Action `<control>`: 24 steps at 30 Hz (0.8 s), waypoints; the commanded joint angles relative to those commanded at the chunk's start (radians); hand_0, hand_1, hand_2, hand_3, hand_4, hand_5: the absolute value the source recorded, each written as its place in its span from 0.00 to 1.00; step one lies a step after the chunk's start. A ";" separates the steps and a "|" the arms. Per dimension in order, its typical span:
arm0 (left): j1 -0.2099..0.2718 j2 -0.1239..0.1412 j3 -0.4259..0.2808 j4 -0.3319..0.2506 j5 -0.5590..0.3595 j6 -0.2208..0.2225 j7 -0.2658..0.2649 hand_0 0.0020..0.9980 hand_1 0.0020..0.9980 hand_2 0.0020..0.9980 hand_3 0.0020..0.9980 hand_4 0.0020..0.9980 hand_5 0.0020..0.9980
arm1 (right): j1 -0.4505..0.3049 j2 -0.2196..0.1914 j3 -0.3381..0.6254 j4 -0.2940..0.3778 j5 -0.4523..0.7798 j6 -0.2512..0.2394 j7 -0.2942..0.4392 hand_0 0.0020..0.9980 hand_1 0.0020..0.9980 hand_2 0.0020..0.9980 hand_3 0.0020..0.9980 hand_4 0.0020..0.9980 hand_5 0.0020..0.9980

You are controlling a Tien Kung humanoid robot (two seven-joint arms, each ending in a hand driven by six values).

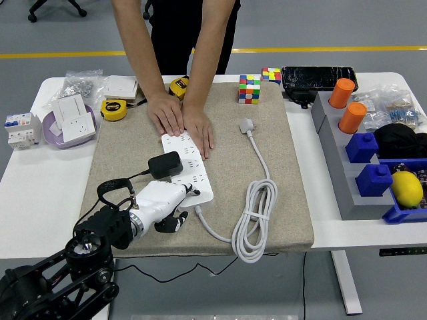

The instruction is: Pick up the plug,place it near the board,insert it into the board,press the button

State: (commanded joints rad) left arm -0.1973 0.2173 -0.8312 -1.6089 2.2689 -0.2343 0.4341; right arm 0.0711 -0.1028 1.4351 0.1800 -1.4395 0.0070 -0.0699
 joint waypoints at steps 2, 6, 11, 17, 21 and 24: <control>-0.001 0.001 -0.002 0.002 0.000 0.003 -0.002 0.17 0.06 0.15 0.82 0.49 0.00 | 0.000 0.000 0.001 0.000 -0.001 0.000 0.000 0.90 0.74 0.72 0.74 1.00 0.69; 0.001 0.001 -0.005 0.001 0.000 0.006 -0.005 0.17 0.06 0.15 0.82 0.49 0.00 | -0.002 0.000 0.002 0.000 -0.003 0.000 -0.001 0.90 0.74 0.72 0.74 1.00 0.69; 0.003 0.001 -0.003 -0.010 0.000 0.005 -0.006 0.17 0.06 0.15 0.81 0.49 0.00 | -0.003 0.000 0.000 0.000 -0.001 0.000 0.000 0.90 0.74 0.72 0.74 1.00 0.69; 0.002 0.002 -0.011 -0.014 0.000 0.003 -0.006 0.17 0.06 0.15 0.81 0.49 0.00 | -0.003 0.000 -0.002 0.000 0.000 0.000 0.000 0.90 0.74 0.72 0.74 1.00 0.69; -0.001 0.004 -0.020 -0.015 0.000 0.003 -0.006 0.17 0.06 0.15 0.80 0.48 0.00 | -0.002 0.000 0.002 0.000 -0.002 0.000 -0.001 0.90 0.74 0.72 0.74 1.00 0.69; -0.003 0.004 -0.025 -0.013 0.000 0.001 -0.006 0.17 0.06 0.15 0.80 0.48 0.00 | -0.001 0.000 0.003 0.000 -0.001 0.000 -0.001 0.90 0.74 0.72 0.74 1.00 0.69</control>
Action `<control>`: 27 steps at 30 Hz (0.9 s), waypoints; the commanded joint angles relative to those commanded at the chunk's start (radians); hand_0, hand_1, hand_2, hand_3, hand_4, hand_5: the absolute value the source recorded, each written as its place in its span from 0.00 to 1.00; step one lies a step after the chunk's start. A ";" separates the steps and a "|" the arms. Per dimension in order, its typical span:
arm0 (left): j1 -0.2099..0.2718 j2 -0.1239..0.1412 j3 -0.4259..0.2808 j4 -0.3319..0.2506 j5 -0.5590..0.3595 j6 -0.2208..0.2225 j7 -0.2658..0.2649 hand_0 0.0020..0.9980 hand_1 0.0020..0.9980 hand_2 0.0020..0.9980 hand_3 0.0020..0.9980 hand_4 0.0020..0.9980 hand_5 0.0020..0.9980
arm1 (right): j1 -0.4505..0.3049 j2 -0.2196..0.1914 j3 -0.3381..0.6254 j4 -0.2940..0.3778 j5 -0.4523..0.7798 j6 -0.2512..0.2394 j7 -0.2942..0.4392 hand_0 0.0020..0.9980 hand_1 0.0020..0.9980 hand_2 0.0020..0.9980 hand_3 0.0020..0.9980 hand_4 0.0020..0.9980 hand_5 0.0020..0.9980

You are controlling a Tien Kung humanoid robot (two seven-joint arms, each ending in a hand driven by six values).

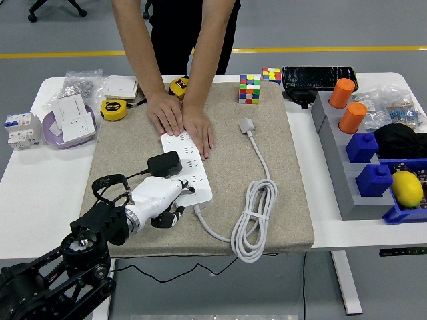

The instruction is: Pick up the plug,place it near the board,insert it into the board,press the button

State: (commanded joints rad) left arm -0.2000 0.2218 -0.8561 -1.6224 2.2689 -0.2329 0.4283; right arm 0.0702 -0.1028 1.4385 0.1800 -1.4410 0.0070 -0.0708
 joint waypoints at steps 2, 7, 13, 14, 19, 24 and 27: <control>-0.001 0.000 0.000 -0.003 0.000 -0.002 0.000 0.17 0.06 0.15 0.80 0.48 0.00 | 0.001 0.000 0.001 0.000 -0.001 0.000 0.000 0.90 0.74 0.72 0.74 1.00 0.69; -0.001 -0.002 0.003 0.004 0.000 -0.003 0.000 0.17 0.06 0.15 0.80 0.48 0.00 | 0.003 0.000 0.001 0.000 0.002 -0.001 0.000 0.90 0.74 0.72 0.74 1.00 0.69; 0.001 -0.003 0.010 0.010 0.000 -0.004 -0.001 0.17 0.06 0.15 0.78 0.48 0.00 | 0.003 0.001 0.002 0.000 0.002 -0.001 0.000 0.90 0.74 0.72 0.74 1.00 0.69; 0.001 -0.003 0.011 0.011 0.000 -0.004 -0.001 0.17 0.06 0.15 0.78 0.48 0.00 | 0.003 0.001 0.001 0.000 0.003 -0.001 0.001 0.90 0.74 0.72 0.74 1.00 0.69; 0.001 -0.003 0.022 0.031 0.000 -0.008 -0.003 0.17 0.06 0.15 0.78 0.48 0.00 | 0.003 0.001 0.003 0.000 0.002 -0.001 0.000 0.90 0.74 0.72 0.74 1.00 0.69; 0.002 -0.002 0.028 0.044 0.000 -0.009 -0.005 0.17 0.06 0.15 0.77 0.47 0.00 | 0.003 0.001 0.006 0.000 0.000 -0.001 -0.001 0.90 0.74 0.72 0.74 1.00 0.69; 0.003 -0.002 0.020 0.031 0.000 -0.002 -0.009 0.17 0.06 0.15 0.75 0.47 0.00 | 0.003 0.001 0.006 0.000 0.001 -0.001 -0.001 0.90 0.74 0.72 0.74 1.00 0.69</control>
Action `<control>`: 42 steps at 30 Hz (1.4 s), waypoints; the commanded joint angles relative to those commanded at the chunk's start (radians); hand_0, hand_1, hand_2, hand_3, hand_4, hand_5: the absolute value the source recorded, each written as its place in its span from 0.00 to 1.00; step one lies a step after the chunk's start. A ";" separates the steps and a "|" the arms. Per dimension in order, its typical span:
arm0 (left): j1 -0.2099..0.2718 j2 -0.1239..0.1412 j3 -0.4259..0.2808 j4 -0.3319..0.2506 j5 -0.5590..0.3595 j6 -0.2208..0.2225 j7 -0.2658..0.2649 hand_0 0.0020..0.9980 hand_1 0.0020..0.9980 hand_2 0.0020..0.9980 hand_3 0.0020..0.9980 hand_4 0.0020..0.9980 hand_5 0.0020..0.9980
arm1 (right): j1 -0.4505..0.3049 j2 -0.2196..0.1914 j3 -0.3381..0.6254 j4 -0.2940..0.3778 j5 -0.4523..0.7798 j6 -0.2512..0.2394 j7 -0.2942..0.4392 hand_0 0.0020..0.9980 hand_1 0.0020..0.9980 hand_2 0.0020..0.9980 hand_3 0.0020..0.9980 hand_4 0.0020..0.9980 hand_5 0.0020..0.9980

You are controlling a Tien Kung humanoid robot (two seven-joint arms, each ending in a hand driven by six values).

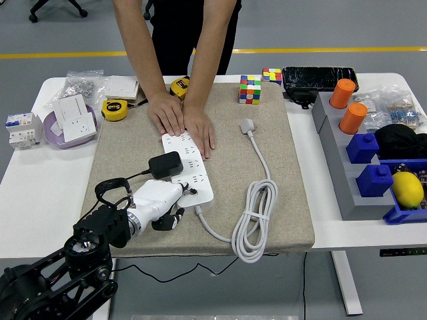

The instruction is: Pick up the plug,place it near the board,insert it into the board,press the button

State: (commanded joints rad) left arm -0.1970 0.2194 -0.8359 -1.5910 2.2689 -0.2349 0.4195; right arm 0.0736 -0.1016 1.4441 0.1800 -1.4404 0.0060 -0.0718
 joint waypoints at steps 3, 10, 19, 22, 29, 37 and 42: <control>0.007 -0.001 -0.020 -0.041 0.000 -0.007 0.004 0.17 0.06 0.15 0.75 0.47 0.00 | 0.001 0.000 -0.002 0.000 0.002 0.000 0.000 0.90 0.74 0.72 0.74 1.00 0.69; 0.075 -0.017 -0.134 -0.188 0.000 0.009 -0.009 0.18 0.05 0.15 0.64 0.48 0.00 | -0.001 0.002 -0.007 0.000 0.003 -0.001 0.000 0.90 0.74 0.72 0.74 1.00 0.69; 0.212 -0.118 -0.362 -0.182 -0.216 0.352 -0.321 0.69 0.62 0.54 0.55 0.96 0.33 | -0.008 0.008 -0.008 0.000 0.003 -0.001 0.000 0.90 0.74 0.72 0.74 1.00 0.69; 0.231 -0.131 -0.407 -0.154 -0.340 0.416 -0.442 0.69 0.62 0.54 0.55 0.96 0.33 | -0.007 0.008 -0.011 0.000 0.006 -0.001 0.000 0.90 0.74 0.72 0.74 1.00 0.69; 0.264 -0.149 -0.404 -0.100 -0.639 0.368 -0.537 1.00 1.00 1.00 1.00 1.00 0.60 | -0.009 0.008 -0.010 0.000 0.004 -0.001 -0.001 0.90 0.74 0.72 0.74 1.00 0.69; 0.265 -0.129 -0.393 -0.081 -0.942 0.331 -0.462 0.90 0.93 0.87 1.00 1.00 0.51 | -0.009 0.008 -0.011 0.000 0.005 -0.001 -0.001 0.90 0.74 0.72 0.74 1.00 0.69; 0.243 -0.097 -0.373 -0.078 -0.778 0.254 -0.370 0.50 0.55 0.50 0.95 0.91 0.22 | -0.006 0.007 -0.010 0.000 0.007 -0.001 0.000 0.90 0.74 0.72 0.74 1.00 0.69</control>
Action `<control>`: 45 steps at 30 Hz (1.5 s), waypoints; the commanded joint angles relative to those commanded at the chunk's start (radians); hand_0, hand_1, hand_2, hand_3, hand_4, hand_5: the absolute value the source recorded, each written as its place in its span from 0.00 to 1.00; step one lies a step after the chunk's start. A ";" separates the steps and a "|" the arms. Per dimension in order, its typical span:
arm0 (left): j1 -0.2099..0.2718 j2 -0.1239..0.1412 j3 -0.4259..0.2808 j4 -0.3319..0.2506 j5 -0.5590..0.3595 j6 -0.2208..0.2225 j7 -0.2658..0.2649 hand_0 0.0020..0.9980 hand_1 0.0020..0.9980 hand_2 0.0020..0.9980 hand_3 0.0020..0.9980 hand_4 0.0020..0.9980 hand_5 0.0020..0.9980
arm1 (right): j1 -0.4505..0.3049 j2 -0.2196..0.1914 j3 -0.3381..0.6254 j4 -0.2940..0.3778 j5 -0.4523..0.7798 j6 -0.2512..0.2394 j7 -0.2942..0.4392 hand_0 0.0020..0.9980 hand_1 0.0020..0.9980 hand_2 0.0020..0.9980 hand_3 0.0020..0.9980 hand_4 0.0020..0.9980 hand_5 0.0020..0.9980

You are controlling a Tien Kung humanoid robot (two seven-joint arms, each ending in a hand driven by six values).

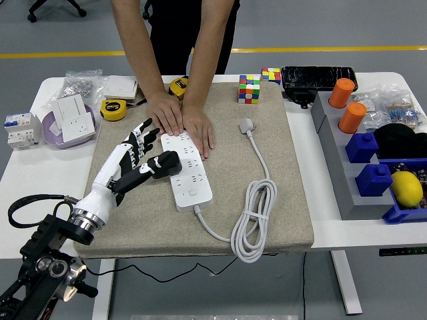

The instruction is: Pick up the plug,place it near the board,insert it into the board,press the button

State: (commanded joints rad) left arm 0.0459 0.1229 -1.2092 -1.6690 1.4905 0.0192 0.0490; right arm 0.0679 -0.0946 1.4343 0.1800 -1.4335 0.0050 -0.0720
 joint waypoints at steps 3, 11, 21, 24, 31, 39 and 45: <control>-0.026 0.028 0.025 0.003 0.130 -0.025 0.048 0.50 0.55 0.50 0.95 0.91 0.22 | 0.002 -0.001 0.002 0.000 0.000 0.000 0.000 0.90 0.74 0.72 0.74 1.00 0.69; -0.067 0.058 0.094 0.017 0.458 -0.055 0.103 0.19 0.06 0.15 0.82 0.54 0.00 | 0.003 -0.002 0.004 0.000 0.001 0.000 0.000 0.89 0.74 0.72 0.74 1.00 0.69; -0.099 0.068 0.189 0.065 0.618 -0.081 0.136 0.17 0.03 0.14 0.77 0.62 0.00 | 0.003 -0.001 0.001 0.000 0.004 0.000 0.001 0.89 0.73 0.72 0.74 1.00 0.69; -0.104 0.068 0.210 0.078 0.635 -0.084 0.140 0.17 0.03 0.14 0.76 0.63 0.00 | 0.005 -0.001 0.002 0.000 0.004 0.000 0.001 0.89 0.73 0.72 0.74 1.00 0.69; -0.111 0.069 0.237 0.109 0.640 -0.085 0.150 0.17 0.03 0.14 0.76 0.62 0.00 | 0.002 -0.002 0.007 0.000 -0.005 0.001 -0.001 0.89 0.73 0.72 0.74 1.00 0.69; -0.131 0.057 0.246 0.141 0.641 -0.080 0.147 0.17 0.03 0.14 0.75 0.62 0.00 | 0.001 -0.002 -0.005 0.000 0.001 0.000 0.000 0.89 0.73 0.72 0.74 1.00 0.69; -0.143 0.050 0.252 0.160 0.641 -0.074 0.143 0.17 0.03 0.14 0.75 0.61 0.00 | 0.000 -0.002 -0.004 0.000 -0.004 0.000 -0.002 0.89 0.73 0.72 0.74 1.00 0.69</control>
State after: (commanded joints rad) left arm -0.0967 0.1728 -0.9576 -1.5090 2.1310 -0.0548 0.1921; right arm 0.0678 -0.0966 1.4308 0.1800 -1.4371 0.0052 -0.0739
